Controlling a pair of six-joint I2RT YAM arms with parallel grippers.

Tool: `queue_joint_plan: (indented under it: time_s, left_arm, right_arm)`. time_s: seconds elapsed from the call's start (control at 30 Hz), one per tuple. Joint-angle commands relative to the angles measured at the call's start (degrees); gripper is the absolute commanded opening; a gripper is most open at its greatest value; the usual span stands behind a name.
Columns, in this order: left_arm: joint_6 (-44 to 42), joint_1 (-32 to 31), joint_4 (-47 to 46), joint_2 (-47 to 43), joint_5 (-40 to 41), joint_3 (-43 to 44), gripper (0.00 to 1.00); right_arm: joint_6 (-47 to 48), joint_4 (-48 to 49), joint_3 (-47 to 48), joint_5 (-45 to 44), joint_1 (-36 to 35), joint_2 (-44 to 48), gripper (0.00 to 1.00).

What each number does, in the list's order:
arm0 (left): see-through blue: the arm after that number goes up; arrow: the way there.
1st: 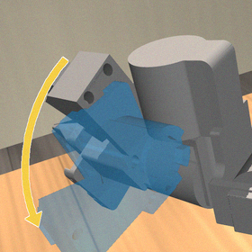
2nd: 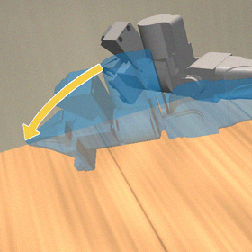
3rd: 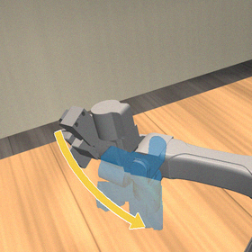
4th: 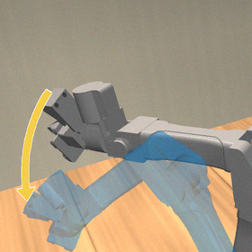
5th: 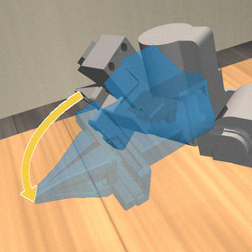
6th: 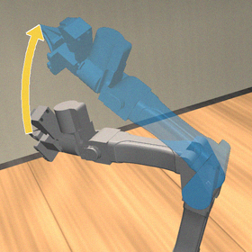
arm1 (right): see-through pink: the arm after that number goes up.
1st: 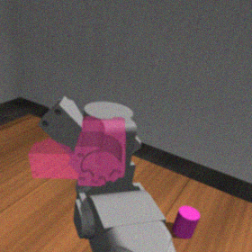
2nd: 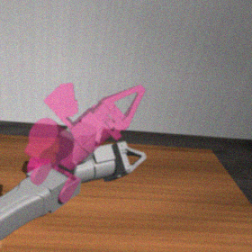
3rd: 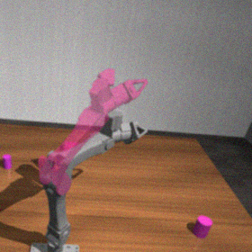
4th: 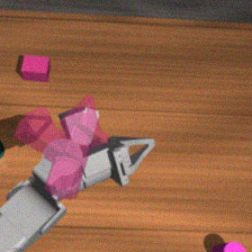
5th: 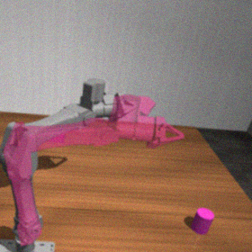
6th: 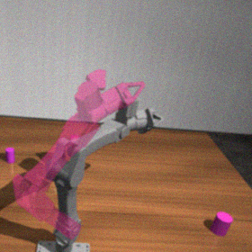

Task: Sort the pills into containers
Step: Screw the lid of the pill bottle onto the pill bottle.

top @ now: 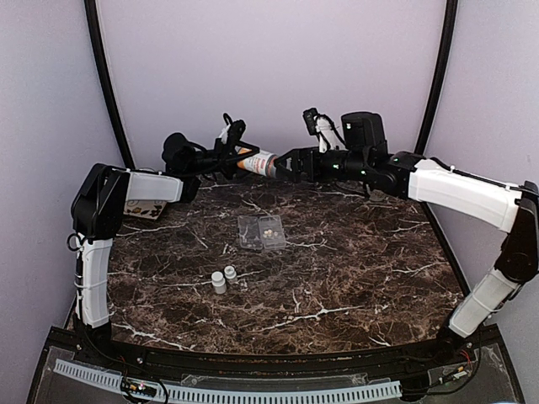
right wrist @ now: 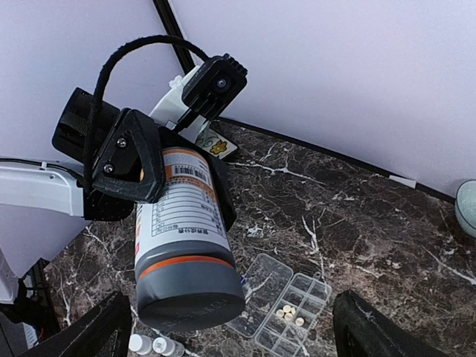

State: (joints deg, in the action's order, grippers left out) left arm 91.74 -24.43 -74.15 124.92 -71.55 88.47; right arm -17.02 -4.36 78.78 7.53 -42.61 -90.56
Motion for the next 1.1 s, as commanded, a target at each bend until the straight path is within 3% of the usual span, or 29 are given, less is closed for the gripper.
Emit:
queue_joint_plan:
  time_s: [0.0, 0.67, 0.9, 1.07]
  left_arm:
    - [1.4, -0.2, -4.1, -0.7, -0.3, 1.1, 0.00]
    - [3.1, -0.2, -5.9, 0.0, -1.1, 1.4, 0.00]
    - [3.4, -0.2, -6.4, 0.0, -1.2, 1.2, 0.00]
    - [3.6, -0.3, -6.4, 0.1, -1.2, 1.3, 0.00]
  right_arm:
    - [5.7, -1.1, 0.4, -1.9, -0.4, 1.4, 0.95]
    - [7.8, -2.4, 4.2, 6.4, -1.0, -4.2, 0.93]
    - [7.7, -1.8, 5.3, 7.2, -1.1, -4.5, 0.84]
    - [7.8, -2.6, 6.5, 8.3, -1.1, -5.1, 0.72]
